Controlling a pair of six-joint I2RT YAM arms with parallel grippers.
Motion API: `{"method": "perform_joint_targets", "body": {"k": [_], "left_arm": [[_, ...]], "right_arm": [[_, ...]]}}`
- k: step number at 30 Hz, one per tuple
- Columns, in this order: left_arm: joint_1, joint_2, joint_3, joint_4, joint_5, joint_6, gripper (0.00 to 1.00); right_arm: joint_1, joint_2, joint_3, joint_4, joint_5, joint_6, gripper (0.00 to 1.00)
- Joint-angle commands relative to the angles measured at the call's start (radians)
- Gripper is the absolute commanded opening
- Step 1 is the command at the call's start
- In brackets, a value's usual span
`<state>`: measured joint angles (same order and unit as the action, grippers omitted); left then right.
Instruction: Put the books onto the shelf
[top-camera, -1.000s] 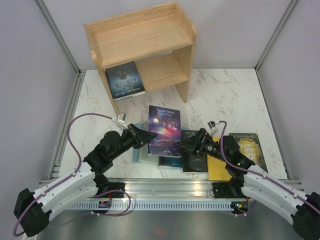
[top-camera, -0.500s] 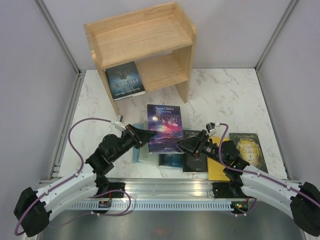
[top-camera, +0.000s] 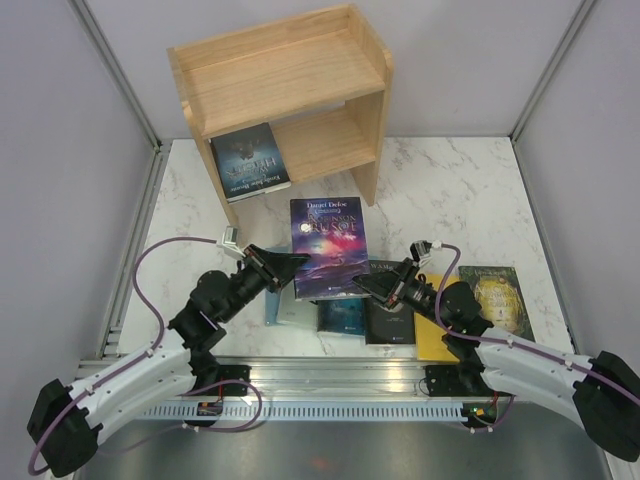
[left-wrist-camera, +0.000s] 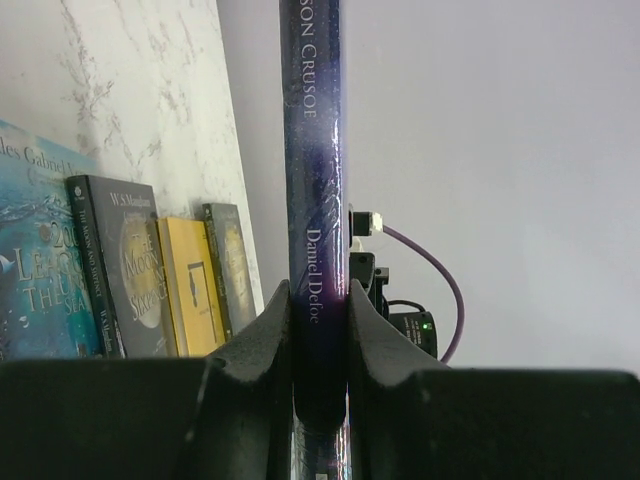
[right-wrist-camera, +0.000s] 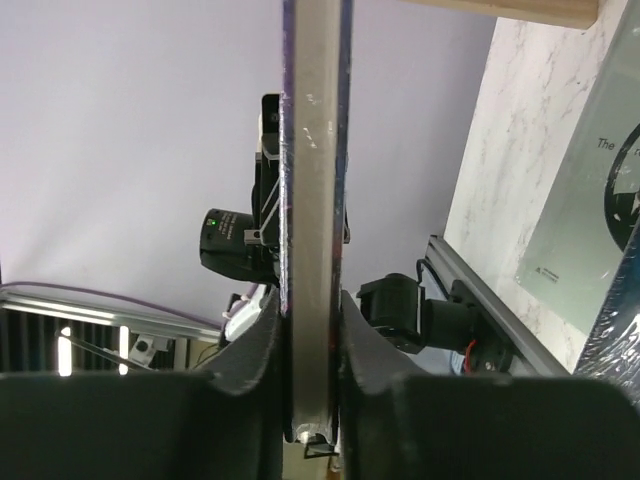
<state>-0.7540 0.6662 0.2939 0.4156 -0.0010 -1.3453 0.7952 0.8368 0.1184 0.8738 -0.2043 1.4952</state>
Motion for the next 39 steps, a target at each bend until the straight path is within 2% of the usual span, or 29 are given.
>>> {"method": "perform_joint_targets", "body": {"k": [1, 2, 4, 5, 6, 7, 8, 9, 11, 12, 14, 15, 19, 23, 29, 33, 39], "left_arm": [[0.004, -0.019, 0.019, 0.005, -0.045, 0.02, 0.02], [0.002, -0.023, 0.051, -0.061, -0.041, 0.035, 0.02], [0.002, -0.024, 0.106, -0.159, -0.022, 0.096, 0.08], [0.004, -0.027, 0.172, -0.226, -0.019, 0.125, 0.14], [0.004, -0.03, 0.206, -0.345, -0.017, 0.156, 0.27], [0.004, -0.034, 0.243, -0.433, -0.03, 0.213, 0.34], [0.004, -0.039, 0.314, -0.51, -0.043, 0.241, 0.49], [0.004, -0.046, 0.352, -0.666, -0.083, 0.265, 0.55], [0.005, -0.063, 0.442, -0.769, -0.119, 0.339, 0.71], [0.004, -0.083, 0.468, -0.829, -0.157, 0.356, 0.81], [0.004, -0.108, 0.536, -0.955, -0.185, 0.399, 0.91], [0.004, -0.128, 0.559, -0.994, -0.218, 0.42, 0.99], [0.004, -0.184, 0.677, -1.226, -0.306, 0.442, 1.0], [0.002, -0.261, 0.724, -1.333, -0.363, 0.448, 1.0], [0.002, -0.326, 0.749, -1.443, -0.421, 0.451, 1.0], [0.002, -0.349, 0.764, -1.477, -0.445, 0.459, 1.0], [0.002, -0.389, 0.768, -1.503, -0.47, 0.46, 1.0]], "right_arm": [[0.012, -0.001, 0.096, 0.165, -0.012, -0.004, 0.12], [0.012, -0.001, 0.125, 0.145, -0.015, -0.01, 0.0], [0.012, -0.01, 0.162, 0.059, -0.021, -0.03, 0.0], [0.012, -0.019, 0.209, 0.016, -0.023, -0.064, 0.0], [0.012, -0.03, 0.24, -0.04, -0.014, -0.082, 0.0], [0.012, -0.063, 0.269, -0.173, -0.004, -0.108, 0.0], [0.01, -0.077, 0.336, -0.243, 0.005, -0.151, 0.0], [0.01, -0.09, 0.369, -0.357, 0.025, -0.17, 0.0], [0.004, -0.096, 0.462, -0.439, 0.031, -0.193, 0.0], [-0.002, -0.09, 0.492, -0.493, 0.023, -0.203, 0.0], [-0.008, -0.061, 0.574, -0.528, 0.016, -0.202, 0.0], [-0.008, -0.05, 0.601, -0.557, 0.013, -0.204, 0.0], [-0.014, 0.024, 0.748, -0.639, 0.005, -0.217, 0.0], [-0.019, 0.109, 0.956, -0.708, -0.009, -0.236, 0.0], [-0.022, 0.29, 1.271, -0.829, -0.036, -0.265, 0.0], [-0.027, 0.41, 1.415, -0.869, -0.055, -0.245, 0.0], [-0.08, 0.704, 1.653, -0.895, -0.13, -0.19, 0.0]]}}
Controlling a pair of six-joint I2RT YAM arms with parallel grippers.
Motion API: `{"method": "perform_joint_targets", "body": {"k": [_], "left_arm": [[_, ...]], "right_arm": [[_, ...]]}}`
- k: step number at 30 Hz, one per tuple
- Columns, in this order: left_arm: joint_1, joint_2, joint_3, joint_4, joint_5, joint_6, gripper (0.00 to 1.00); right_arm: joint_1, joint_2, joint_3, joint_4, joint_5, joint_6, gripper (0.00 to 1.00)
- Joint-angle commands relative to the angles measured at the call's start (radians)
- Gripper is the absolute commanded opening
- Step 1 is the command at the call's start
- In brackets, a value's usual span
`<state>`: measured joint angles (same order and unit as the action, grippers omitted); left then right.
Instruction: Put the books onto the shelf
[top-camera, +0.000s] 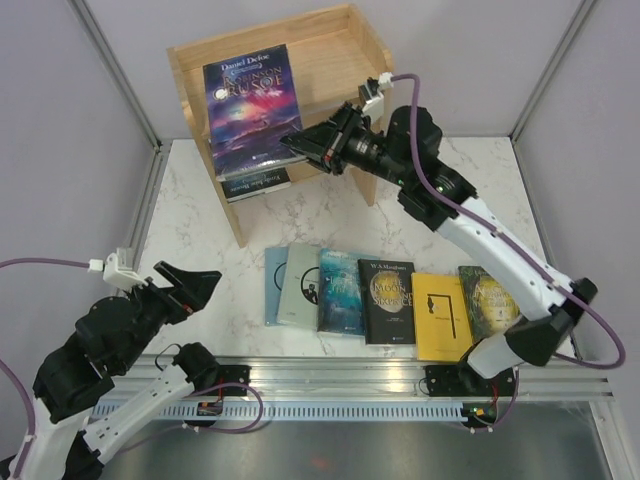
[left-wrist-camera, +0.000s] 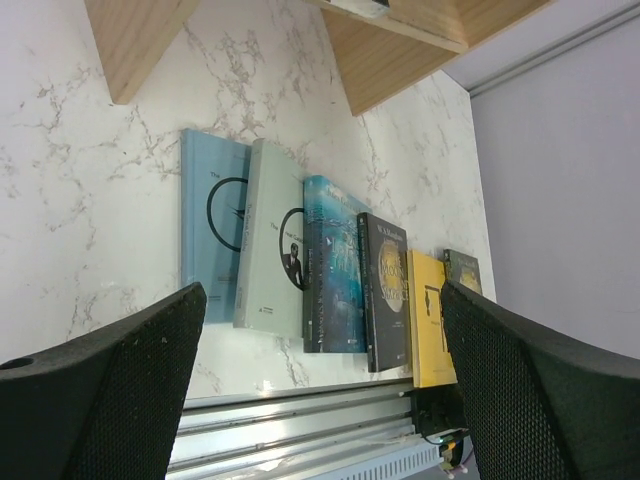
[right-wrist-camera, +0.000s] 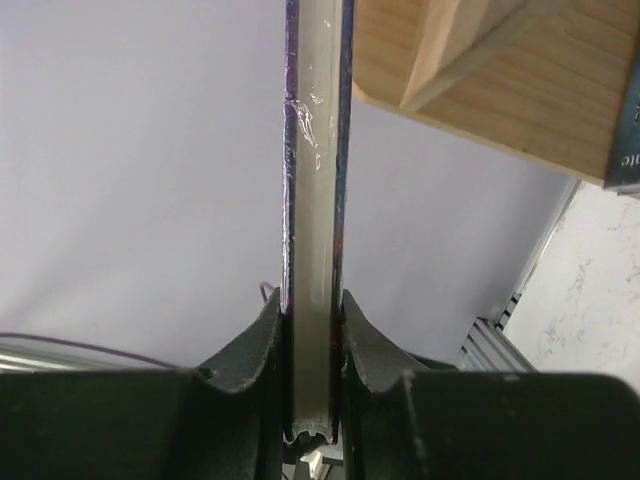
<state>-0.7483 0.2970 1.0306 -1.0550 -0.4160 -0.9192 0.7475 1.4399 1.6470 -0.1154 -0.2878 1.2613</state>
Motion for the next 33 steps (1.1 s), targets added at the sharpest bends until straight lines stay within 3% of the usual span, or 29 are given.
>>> {"method": "perform_joint_targets", "body": {"k": [1, 9, 10, 12, 13, 15, 16, 20, 28, 31, 33], "left_arm": [[-0.003, -0.031, 0.026, -0.04, -0.058, 0.033, 1.0], [-0.005, -0.088, 0.009, -0.086, -0.09, 0.02, 1.0], [-0.005, -0.096, 0.009, -0.091, -0.093, 0.019, 1.0], [-0.005, -0.102, 0.009, -0.1, -0.104, 0.019, 1.0], [-0.005, -0.105, 0.008, -0.103, -0.109, 0.02, 1.0], [-0.006, -0.111, 0.002, -0.109, -0.119, 0.019, 1.0], [-0.008, -0.113, 0.0, -0.111, -0.122, 0.019, 1.0], [-0.013, -0.113, -0.006, -0.117, -0.138, 0.017, 1.0], [-0.02, -0.094, -0.02, -0.114, -0.156, 0.006, 1.0], [-0.019, -0.094, -0.029, -0.115, -0.155, 0.003, 1.0], [-0.019, -0.096, -0.035, -0.115, -0.155, 0.003, 1.0]], "right_arm": [[-0.039, 0.141, 0.195, 0.092, -0.072, 0.049, 0.0], [-0.073, 0.451, 0.526, 0.065, -0.128, 0.121, 0.0], [-0.076, 0.468, 0.572, 0.065, -0.132, 0.136, 0.07], [-0.077, 0.5, 0.602, 0.066, -0.14, 0.145, 0.3], [-0.079, 0.504, 0.606, 0.066, -0.14, 0.145, 0.52], [-0.083, 0.495, 0.591, 0.066, -0.146, 0.147, 0.67], [-0.086, 0.487, 0.556, 0.069, -0.149, 0.145, 0.91], [-0.102, 0.403, 0.383, 0.104, -0.151, 0.132, 0.98], [-0.14, 0.243, 0.105, 0.149, -0.166, 0.121, 0.98], [-0.143, 0.228, 0.091, 0.157, -0.166, 0.121, 0.94], [-0.146, 0.221, 0.083, 0.171, -0.165, 0.125, 0.85]]}}
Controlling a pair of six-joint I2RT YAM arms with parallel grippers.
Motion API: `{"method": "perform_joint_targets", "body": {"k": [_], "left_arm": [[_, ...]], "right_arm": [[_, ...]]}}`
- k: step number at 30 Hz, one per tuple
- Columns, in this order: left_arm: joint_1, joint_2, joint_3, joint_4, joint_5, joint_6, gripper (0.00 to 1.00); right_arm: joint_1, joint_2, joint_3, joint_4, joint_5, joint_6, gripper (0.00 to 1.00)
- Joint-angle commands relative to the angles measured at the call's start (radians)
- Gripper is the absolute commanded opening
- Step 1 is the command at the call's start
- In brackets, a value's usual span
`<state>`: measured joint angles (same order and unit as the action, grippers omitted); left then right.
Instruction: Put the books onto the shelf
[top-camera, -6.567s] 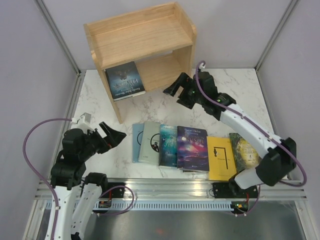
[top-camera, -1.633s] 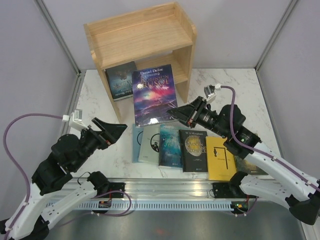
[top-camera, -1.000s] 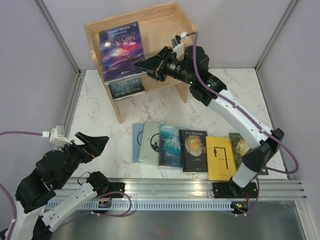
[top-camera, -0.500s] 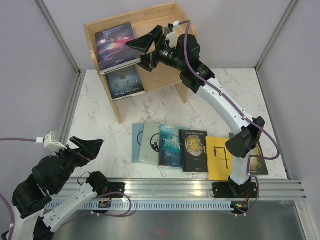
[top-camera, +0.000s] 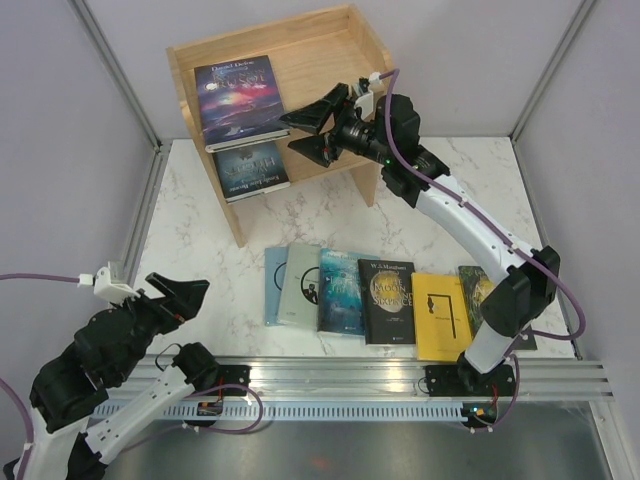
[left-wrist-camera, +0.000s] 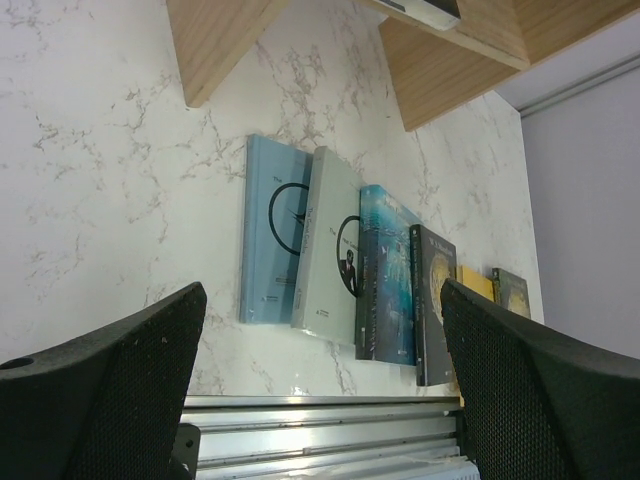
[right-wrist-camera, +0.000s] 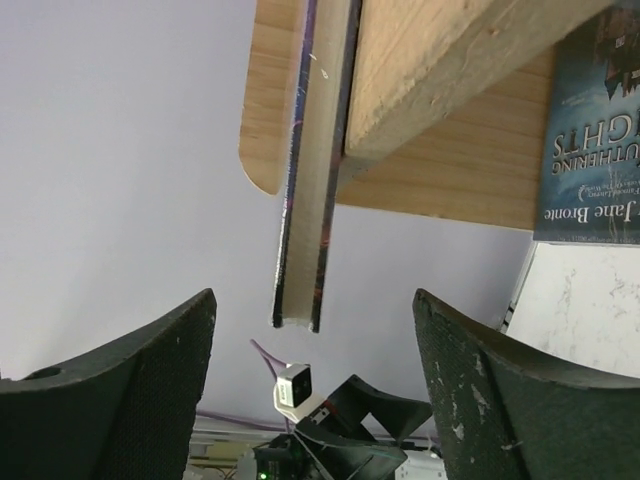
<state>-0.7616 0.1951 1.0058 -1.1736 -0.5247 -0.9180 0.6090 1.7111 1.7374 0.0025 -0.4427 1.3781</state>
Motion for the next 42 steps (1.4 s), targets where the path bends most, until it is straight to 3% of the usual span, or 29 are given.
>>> {"method": "perform_joint_targets", "body": {"k": [1, 2, 8, 16, 25, 33, 38, 39, 42], "left_arm": [[-0.005, 0.006, -0.013, 0.003, -0.049, 0.001, 1.0], [-0.007, 0.004, -0.015, 0.005, -0.051, 0.001, 1.0], [-0.008, 0.01, -0.029, 0.006, -0.063, -0.001, 1.0], [-0.015, 0.014, -0.029, 0.008, -0.103, -0.005, 1.0], [-0.022, 0.017, -0.042, 0.011, -0.126, -0.001, 1.0], [-0.038, -0.006, -0.049, 0.009, -0.127, 0.001, 1.0], [-0.044, -0.011, -0.05, 0.008, -0.126, -0.001, 1.0], [-0.044, -0.011, -0.05, 0.008, -0.126, -0.001, 1.0], [-0.047, -0.003, -0.05, 0.008, -0.12, -0.001, 1.0]], "right_arm": [[-0.008, -0.054, -0.009, 0.054, -0.01, 0.009, 0.81], [-0.012, -0.056, -0.012, 0.056, -0.005, 0.009, 0.73], [-0.011, -0.041, -0.001, 0.073, -0.013, 0.019, 0.47], [-0.005, -0.01, 0.002, 0.119, -0.007, 0.048, 0.23], [0.018, 0.079, 0.091, 0.129, 0.015, 0.078, 0.15], [0.023, 0.176, 0.186, 0.129, 0.038, 0.105, 0.16], [0.04, 0.196, 0.177, 0.152, 0.053, 0.111, 0.42], [0.041, 0.196, 0.177, 0.155, 0.053, 0.111, 0.42], [0.049, 0.183, 0.14, 0.174, 0.048, 0.113, 0.66]]}}
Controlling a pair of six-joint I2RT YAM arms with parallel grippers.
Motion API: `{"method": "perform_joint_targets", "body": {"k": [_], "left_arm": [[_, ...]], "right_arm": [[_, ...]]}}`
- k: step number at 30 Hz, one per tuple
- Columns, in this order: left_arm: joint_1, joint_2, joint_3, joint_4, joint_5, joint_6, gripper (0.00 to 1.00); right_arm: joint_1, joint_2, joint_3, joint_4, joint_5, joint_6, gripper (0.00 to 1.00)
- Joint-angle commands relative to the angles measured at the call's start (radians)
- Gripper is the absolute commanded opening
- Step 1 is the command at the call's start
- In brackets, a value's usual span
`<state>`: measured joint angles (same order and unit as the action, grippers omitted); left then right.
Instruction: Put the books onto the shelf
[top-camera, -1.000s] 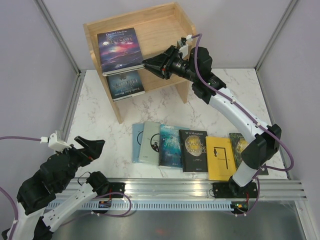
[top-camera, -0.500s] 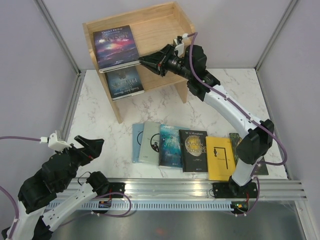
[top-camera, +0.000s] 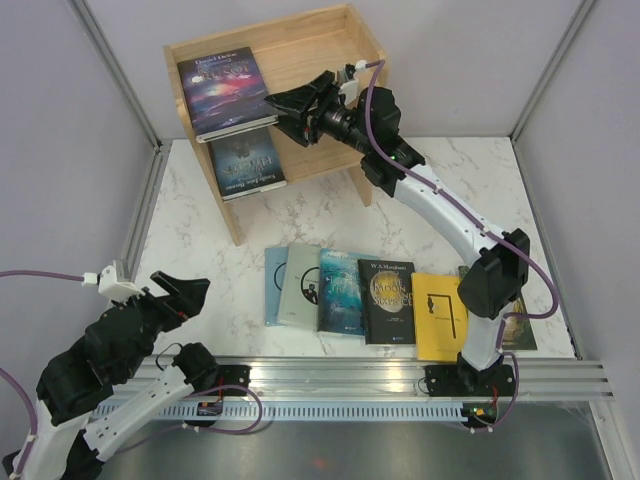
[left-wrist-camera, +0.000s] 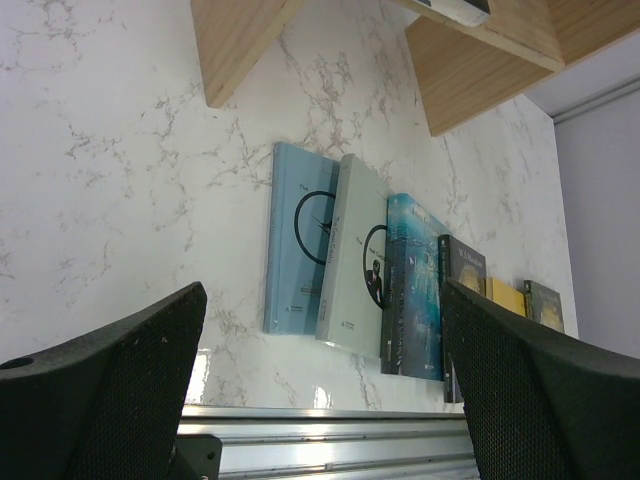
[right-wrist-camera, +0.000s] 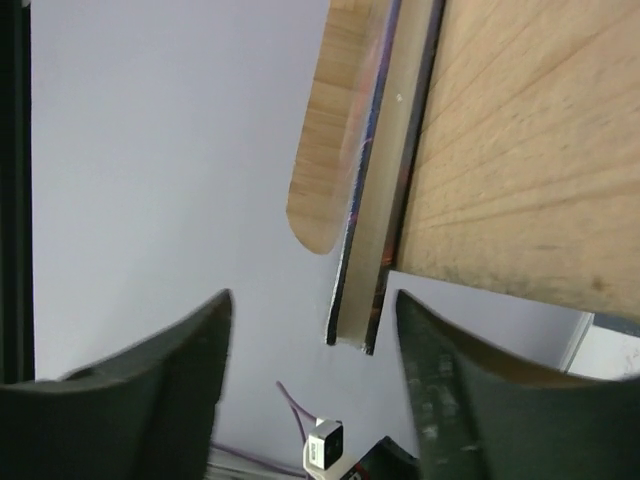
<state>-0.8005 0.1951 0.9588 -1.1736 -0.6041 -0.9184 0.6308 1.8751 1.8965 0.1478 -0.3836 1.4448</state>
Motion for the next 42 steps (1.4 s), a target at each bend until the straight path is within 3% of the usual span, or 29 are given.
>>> {"method": "perform_joint_targets", "body": {"k": [1, 3, 8, 14, 18, 25, 30, 33, 35, 42], "left_arm": [[-0.006, -0.003, -0.002, 0.006, -0.039, 0.0, 1.0], [-0.008, 0.009, 0.001, 0.006, -0.031, 0.004, 1.0], [-0.008, 0.084, 0.012, 0.022, 0.022, 0.039, 1.0], [-0.008, 0.234, -0.009, 0.121, 0.131, 0.079, 1.0], [-0.006, 0.302, -0.103, 0.244, 0.182, 0.093, 1.0], [0.018, 0.418, -0.296, 0.61, 0.345, 0.127, 1.0], [0.241, 0.55, -0.448, 0.839, 0.648, 0.138, 1.0], [0.308, 0.599, -0.488, 0.906, 0.704, 0.138, 1.0], [0.313, 0.633, -0.505, 0.937, 0.73, 0.144, 1.0], [0.314, 0.728, -0.629, 1.265, 0.883, 0.07, 1.0]], "right_arm": [[0.029, 0.012, -0.046, 0.033, -0.012, 0.045, 0.76], [0.029, -0.017, -0.089, 0.044, -0.014, 0.042, 0.87], [0.017, -0.132, -0.157, -0.046, -0.002, -0.03, 0.98], [-0.052, -0.333, -0.322, -0.198, 0.018, -0.161, 0.98], [-0.091, -0.503, -0.495, -0.341, 0.064, -0.321, 0.98], [-0.114, -0.836, -0.881, -0.455, 0.134, -0.454, 0.98], [-0.128, -0.922, -1.054, -0.488, 0.086, -0.498, 0.98], [-0.132, -0.942, -1.116, -0.488, 0.074, -0.509, 0.98], [-0.134, -0.946, -1.142, -0.488, 0.068, -0.517, 0.98], [-0.138, -0.898, -1.151, -0.488, 0.058, -0.566, 0.98]]}}
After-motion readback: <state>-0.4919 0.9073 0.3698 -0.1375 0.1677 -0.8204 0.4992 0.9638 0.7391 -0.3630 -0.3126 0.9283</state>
